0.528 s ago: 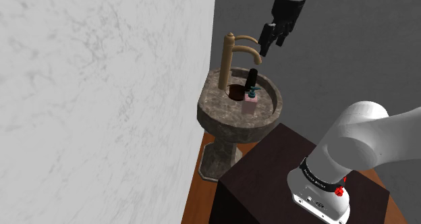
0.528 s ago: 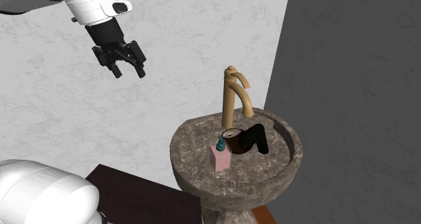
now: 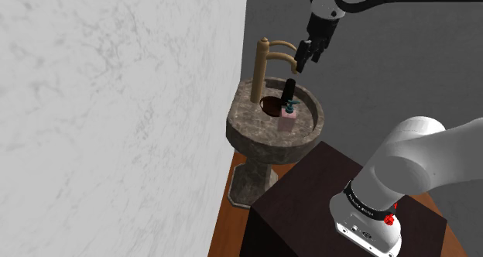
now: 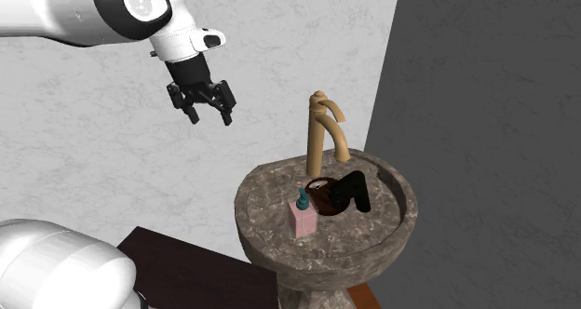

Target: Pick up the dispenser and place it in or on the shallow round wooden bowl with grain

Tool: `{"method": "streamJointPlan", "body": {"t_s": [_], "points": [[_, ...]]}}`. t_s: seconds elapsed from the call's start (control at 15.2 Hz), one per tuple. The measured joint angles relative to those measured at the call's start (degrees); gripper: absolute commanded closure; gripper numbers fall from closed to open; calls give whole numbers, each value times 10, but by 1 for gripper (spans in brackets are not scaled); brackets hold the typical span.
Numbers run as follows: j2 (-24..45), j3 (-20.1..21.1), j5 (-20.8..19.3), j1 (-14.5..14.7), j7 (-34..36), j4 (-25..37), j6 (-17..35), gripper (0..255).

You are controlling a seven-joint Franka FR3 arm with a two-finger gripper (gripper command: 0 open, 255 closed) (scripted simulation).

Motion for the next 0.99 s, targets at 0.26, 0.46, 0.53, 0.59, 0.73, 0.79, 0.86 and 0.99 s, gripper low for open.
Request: {"method": "streamJointPlan", "body": {"t_s": [0.26,0.46,0.53,0.59,0.73,0.79,0.86,0.99], "points": [[50,-46,-10,-9,-41,-18,64,0],[96,-80,-13,-13,-74,-21,110,0],[117,-90,-12,-13,-84,-17,125,0],[134,-101,-11,-14,-96,-16,139,0],[168,-123,-7,-14,-120,-14,167,0],[194,-135,-2,-13,-134,-5,182,0],[213,-144,4,-12,-146,0,194,0],[253,-167,16,-12,-177,7,221,0]]}}
